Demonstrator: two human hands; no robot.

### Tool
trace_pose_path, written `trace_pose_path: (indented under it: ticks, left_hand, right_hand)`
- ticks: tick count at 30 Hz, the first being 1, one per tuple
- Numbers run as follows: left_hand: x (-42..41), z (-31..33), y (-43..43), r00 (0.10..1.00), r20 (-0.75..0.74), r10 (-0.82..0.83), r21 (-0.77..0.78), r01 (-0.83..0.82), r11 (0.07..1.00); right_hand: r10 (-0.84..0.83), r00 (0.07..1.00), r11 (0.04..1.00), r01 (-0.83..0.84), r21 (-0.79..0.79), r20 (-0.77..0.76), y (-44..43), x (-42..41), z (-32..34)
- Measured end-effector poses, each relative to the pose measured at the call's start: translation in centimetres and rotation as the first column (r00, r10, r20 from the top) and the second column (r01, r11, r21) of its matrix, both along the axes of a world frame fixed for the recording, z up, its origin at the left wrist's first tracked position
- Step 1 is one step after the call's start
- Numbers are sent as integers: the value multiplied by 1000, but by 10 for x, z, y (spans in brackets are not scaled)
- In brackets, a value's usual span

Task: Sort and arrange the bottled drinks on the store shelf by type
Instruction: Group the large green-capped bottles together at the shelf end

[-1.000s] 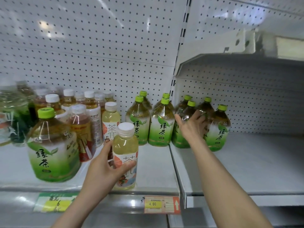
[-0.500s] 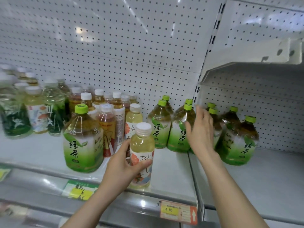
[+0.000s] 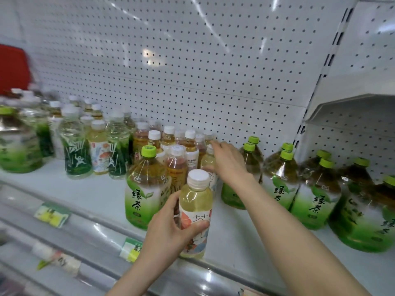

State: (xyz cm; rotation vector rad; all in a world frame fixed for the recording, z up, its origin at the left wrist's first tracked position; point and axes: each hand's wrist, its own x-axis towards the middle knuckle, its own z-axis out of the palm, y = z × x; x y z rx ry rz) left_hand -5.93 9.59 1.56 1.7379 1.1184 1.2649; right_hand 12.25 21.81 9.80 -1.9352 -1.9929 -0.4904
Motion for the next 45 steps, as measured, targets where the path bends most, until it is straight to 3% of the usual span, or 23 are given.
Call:
trace_pose_path:
  ticks: [5,7,9,11,12,15,17,19,22,24,27,31,35,37,39,41,45]
  left_hand:
    - [7,-1,7,1000,-4,14,-1,-14,1000]
    - [11,-1,10,1000,-25,14,-1,-14,1000]
    - [14,-2,14,999,-47,21,-4,-21,1000]
    - [20,-1,17,997,-74,27,6,-27,1000]
    - [23,-1,19,996,-84,24,14,-23,1000]
    - [35,-3,23,992,-125,8,41,-3,999]
    - [40,-1,23,983,-185,22,89,-5,996]
    - [36,2,22,951,-280,127,241,-59,969]
    - [9,14,15,898,-212,386,546,-218,809]
    - [-15,21,11,861,-92,500,602,-352,717]
    - [-47,26,17,813,-129,567,465,-455,759]
    - [-66,23,35,858,-267,440,275,-370,887]
    - [-72,21,43,908,-226,352,190,-313,930]
    - [-76,20,48,927,-199,316,144,-291,946]
    - [-79,18,52,947,-191,258,100,-242,965]
    - [-78,15,53,959,-177,222,85,-210,974]
    - [-70,14,46,944,-154,292,137,-272,952]
  right_hand:
    - [-150,954,989,149,23,259,28,12,4]
    - [-117,954,993,118,11,277,24,16,14]
    - [30,999,999,-30,29,13,3,17,26]
    - [223,882,967,-254,-22,-416,-33,14,36]
    - [277,808,923,-374,-89,-519,-52,11,38]
    - [319,801,844,-484,-233,-506,-92,7,28]
    - [300,812,874,-444,-196,-500,-94,9,23]
    - [283,828,897,-407,-172,-483,-88,10,23]
    - [232,835,932,-337,-131,-499,-69,11,17]
    - [191,848,959,-269,-91,-494,-54,9,12]
    - [157,879,978,-201,-51,-450,-30,4,7]
    - [66,921,992,-102,-74,-383,-7,2,1]
    - [6,942,998,-25,-54,-336,-3,3,-7]
    - [-64,971,998,66,2,-229,-7,-1,-12]
    - [-92,988,979,113,170,-127,-18,-11,-16]
    - [41,975,953,28,301,-220,-38,-33,-17]
    - [288,766,955,-277,109,-575,-74,-89,-15]
